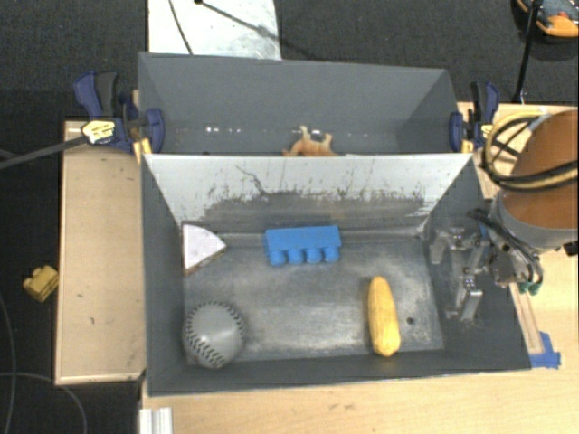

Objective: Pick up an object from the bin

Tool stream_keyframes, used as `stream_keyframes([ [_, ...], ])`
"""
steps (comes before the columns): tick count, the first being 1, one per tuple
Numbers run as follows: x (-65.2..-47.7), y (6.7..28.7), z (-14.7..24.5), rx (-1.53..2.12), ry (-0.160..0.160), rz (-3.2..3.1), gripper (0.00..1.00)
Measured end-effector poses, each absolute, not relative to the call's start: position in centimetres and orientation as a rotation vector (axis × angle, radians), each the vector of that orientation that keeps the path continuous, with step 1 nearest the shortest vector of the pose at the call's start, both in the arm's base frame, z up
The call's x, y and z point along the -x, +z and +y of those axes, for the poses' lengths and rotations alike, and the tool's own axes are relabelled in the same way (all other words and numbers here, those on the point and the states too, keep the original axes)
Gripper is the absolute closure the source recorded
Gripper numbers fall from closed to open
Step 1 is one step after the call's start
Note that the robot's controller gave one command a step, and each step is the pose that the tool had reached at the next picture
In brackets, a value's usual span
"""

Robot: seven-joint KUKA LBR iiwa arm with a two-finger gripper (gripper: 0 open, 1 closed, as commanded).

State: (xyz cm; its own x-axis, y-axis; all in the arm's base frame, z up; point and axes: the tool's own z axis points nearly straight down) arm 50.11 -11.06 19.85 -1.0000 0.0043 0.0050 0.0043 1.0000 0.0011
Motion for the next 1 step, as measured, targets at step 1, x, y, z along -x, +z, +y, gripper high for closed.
stream_keyframes([
  [1, -50.29, 20.26, -11.02, 0.001, 0.001, -3.145, 0.00],
])
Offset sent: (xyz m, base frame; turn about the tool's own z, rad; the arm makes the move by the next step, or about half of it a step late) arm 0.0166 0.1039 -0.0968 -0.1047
